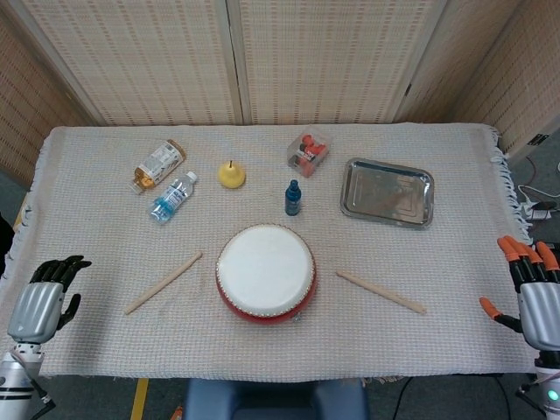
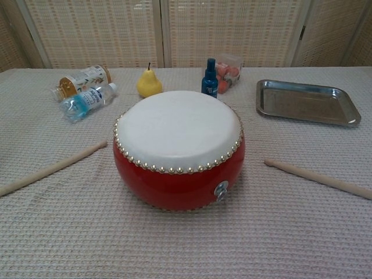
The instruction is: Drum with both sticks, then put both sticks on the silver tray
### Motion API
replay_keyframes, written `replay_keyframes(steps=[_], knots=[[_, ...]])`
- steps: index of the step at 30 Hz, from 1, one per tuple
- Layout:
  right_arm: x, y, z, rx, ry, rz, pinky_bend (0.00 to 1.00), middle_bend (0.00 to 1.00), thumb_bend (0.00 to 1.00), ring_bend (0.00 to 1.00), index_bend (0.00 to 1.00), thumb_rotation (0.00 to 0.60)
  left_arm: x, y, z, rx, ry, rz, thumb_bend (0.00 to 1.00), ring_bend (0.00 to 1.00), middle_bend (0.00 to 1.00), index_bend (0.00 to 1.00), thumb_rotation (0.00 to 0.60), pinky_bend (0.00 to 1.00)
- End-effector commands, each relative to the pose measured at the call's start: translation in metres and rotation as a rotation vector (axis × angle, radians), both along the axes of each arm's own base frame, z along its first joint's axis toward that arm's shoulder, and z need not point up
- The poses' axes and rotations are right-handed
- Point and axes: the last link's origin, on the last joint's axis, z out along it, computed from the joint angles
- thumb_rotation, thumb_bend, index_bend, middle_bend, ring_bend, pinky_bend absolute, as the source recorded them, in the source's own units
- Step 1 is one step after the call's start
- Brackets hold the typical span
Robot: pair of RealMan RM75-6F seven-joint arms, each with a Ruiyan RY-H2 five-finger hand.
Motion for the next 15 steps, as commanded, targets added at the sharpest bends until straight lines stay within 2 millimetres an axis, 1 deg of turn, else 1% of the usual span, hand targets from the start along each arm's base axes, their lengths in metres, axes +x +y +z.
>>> replay_keyframes(steps=[1,3,5,12,15], knots=[[0.001,-0.001,0.000,0.003,-0.002,0.005,0.05,0.07,0.17,0.00,0.08,0.600,0.005,0.012,-0.006,-0.025,-0.052,-0.004,0.42,0.22,0.22,0.33,0.600,0.18],[0.005,-0.004,-0.002,0.019,-0.005,0.027,0.05,0.07,0.17,0.00,0.08,0.600,0.014,0.027,-0.026,-0.064,-0.092,0.004,0.42,0.23,0.23,0.36,0.600,0.19],[0.005,-0.004,-0.002,0.020,-0.007,0.030,0.05,0.07,0.17,0.00,0.08,0.600,0.017,0.032,-0.041,-0.091,-0.093,0.017,0.42,0.23,0.23,0.36,0.600,0.19],[0.005,-0.001,0.001,0.022,-0.014,0.025,0.05,0.07,0.17,0.00,0.08,0.600,0.026,0.035,-0.084,-0.190,-0.068,0.066,0.38,0.22,0.23,0.34,0.600,0.16],[0.005,0.000,0.001,0.024,-0.016,0.022,0.05,0.07,0.17,0.00,0.08,0.600,0.026,0.037,-0.097,-0.207,-0.051,0.087,0.38,0.20,0.23,0.34,0.600,0.16]])
